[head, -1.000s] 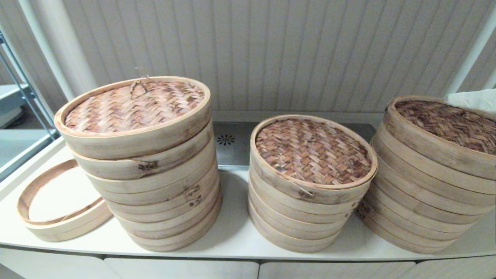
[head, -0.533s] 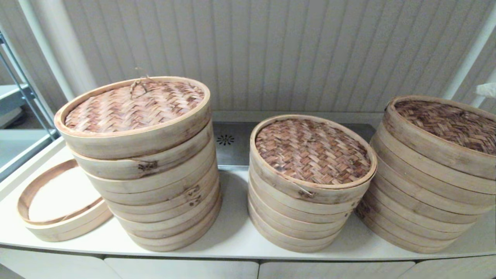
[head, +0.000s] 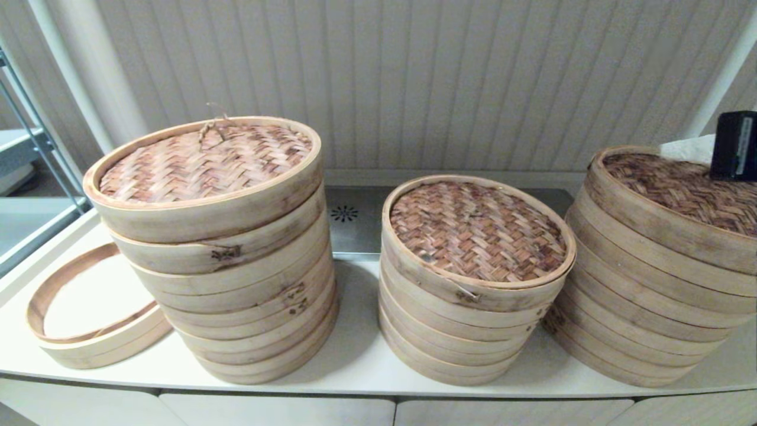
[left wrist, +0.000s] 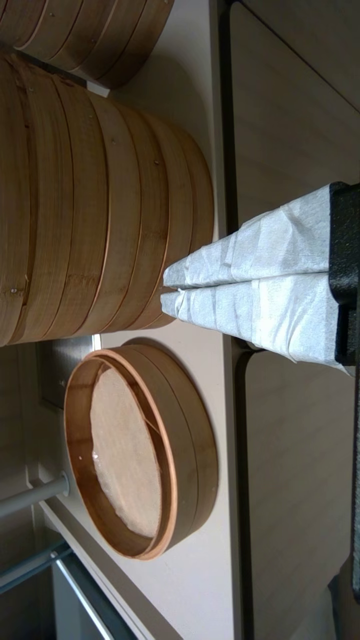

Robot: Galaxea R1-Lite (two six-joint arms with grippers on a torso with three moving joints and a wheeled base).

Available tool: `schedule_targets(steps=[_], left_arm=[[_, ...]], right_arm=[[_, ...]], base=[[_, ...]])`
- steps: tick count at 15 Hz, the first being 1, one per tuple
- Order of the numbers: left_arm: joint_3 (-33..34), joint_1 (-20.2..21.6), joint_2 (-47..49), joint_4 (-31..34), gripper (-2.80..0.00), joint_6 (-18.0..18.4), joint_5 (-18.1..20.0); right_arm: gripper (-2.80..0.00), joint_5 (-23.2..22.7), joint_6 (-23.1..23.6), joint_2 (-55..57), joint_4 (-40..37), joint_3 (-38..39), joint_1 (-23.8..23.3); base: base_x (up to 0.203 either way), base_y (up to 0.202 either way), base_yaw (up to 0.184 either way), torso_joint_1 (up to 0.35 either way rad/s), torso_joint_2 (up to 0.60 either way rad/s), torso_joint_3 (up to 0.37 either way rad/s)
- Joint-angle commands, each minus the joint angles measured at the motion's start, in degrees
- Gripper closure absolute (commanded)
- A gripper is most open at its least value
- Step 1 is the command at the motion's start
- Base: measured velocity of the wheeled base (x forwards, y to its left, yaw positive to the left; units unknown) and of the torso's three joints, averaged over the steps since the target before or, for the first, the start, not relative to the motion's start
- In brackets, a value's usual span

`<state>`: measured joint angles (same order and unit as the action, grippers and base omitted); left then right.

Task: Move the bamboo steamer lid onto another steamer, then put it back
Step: Pick up the steamer

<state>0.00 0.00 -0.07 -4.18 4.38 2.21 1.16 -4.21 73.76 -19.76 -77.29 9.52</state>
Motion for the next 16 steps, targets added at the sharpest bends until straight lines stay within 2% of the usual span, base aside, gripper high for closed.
schedule_targets(steps=[1, 2, 3, 8, 14, 16], left_arm=[[2.0, 0.0, 0.0, 0.0, 0.00, 0.0, 0.0], [2.0, 0.0, 0.0, 0.0, 0.00, 0.0, 0.0], [2.0, 0.0, 0.0, 0.0, 0.00, 0.0, 0.0], [1.9, 0.0, 0.0, 0.0, 0.00, 0.0, 0.0], [1.9, 0.0, 0.0, 0.0, 0.00, 0.0, 0.0], [2.0, 0.0, 0.0, 0.0, 0.00, 0.0, 0.0]], right_arm=[[0.00, 0.2, -0.3, 1.8, 0.2, -0.3, 0.2], [0.00, 0.4, -0.3, 1.9, 0.3, -0.8, -0.7], [-2.80, 0.7, -0.4, 1.8, 0.3, -0.9, -2.3], [-2.80, 1.8, -0.3, 3.9, 0.4, -3.1, -12.5], [-2.80, 4.5, -3.7, 9.1, 1.0, -1.4, -14.9], [-2.80, 5.6, -4.7, 9.6, 3.4, -0.6, -16.8]], base=[[0.000, 0.000, 0.000, 0.000, 0.00, 0.000], [0.000, 0.000, 0.000, 0.000, 0.00, 0.000], [0.000, 0.000, 0.000, 0.000, 0.00, 0.000], [0.000, 0.000, 0.000, 0.000, 0.00, 0.000], [0.000, 0.000, 0.000, 0.000, 0.00, 0.000], [0.000, 0.000, 0.000, 0.000, 0.00, 0.000]])
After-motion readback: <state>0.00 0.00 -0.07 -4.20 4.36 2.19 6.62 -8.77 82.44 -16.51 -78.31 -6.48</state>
